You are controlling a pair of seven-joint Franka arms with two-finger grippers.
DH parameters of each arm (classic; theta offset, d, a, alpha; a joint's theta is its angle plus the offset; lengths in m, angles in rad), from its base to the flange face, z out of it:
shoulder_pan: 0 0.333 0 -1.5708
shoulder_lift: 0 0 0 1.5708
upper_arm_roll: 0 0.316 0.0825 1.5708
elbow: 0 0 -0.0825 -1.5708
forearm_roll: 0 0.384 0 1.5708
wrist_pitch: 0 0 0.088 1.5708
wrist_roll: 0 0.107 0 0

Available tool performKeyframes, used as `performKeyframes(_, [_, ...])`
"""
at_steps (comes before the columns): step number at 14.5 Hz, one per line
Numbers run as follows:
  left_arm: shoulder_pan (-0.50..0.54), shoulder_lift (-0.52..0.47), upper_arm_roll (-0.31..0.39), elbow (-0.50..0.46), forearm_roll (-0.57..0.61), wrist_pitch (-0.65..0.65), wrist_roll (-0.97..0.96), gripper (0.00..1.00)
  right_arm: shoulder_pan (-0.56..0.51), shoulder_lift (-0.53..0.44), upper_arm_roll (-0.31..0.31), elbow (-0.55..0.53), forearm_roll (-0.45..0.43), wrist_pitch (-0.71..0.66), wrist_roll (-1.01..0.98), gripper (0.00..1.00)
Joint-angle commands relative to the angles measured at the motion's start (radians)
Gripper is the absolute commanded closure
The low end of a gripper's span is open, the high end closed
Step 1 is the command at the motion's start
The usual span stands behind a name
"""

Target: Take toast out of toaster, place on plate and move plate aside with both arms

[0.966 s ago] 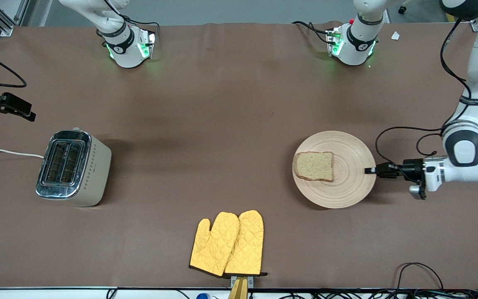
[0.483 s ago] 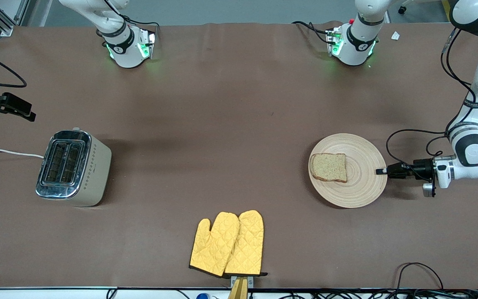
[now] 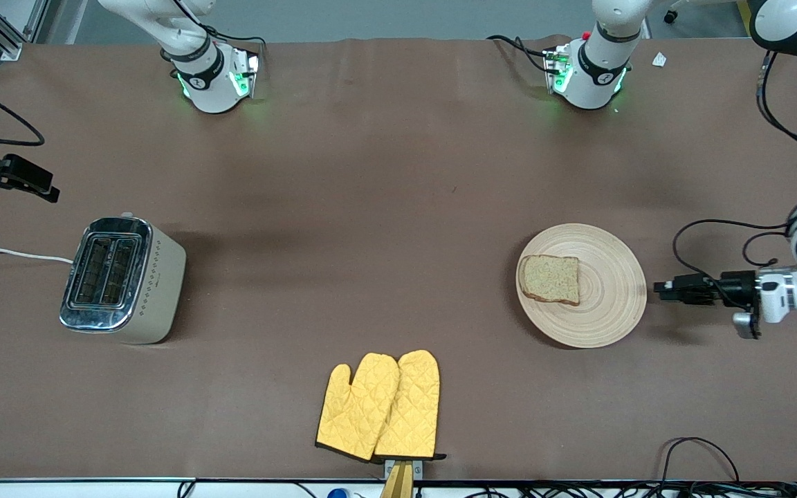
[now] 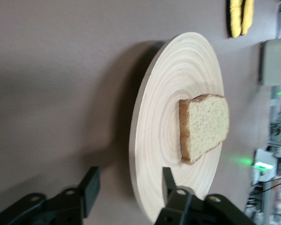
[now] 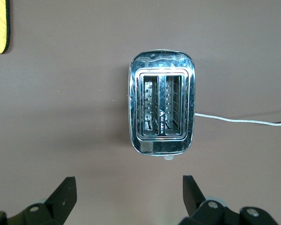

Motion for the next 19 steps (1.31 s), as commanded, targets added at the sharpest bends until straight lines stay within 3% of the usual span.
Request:
performKeyframes(1, [0.0,-0.064,-0.05,0.075,0.131,-0.052,-0.04,0.0,-0.005,-0.013,0.005,-0.005,-0.018,0.003,0.005,0.0])
performKeyframes(6, [-0.074,-0.242,-0.181,0.084,0.33,-0.024,-0.139,0.0,-0.008,-0.013,0.005,-0.005,-0.018,0.001,0.005,0.0])
performKeyframes(11, [-0.27,-0.344,-0.179,0.167,0.432,-0.032,-0.395,0.0,-0.008,-0.013,0.004,-0.005,-0.018,0.004,0.002,0.0])
performKeyframes(15, [-0.4,-0.465,-0.182,0.166,0.517,-0.086,-0.702,0.0,-0.01,-0.013,0.004,-0.005,-0.015,0.003,0.002,0.0])
performKeyframes(19, [-0.444,-0.608,-0.216,0.138,0.548,-0.184,-1.024,0.0,-0.01,-0.013,0.002,-0.005,-0.012,0.003,-0.003,0.0])
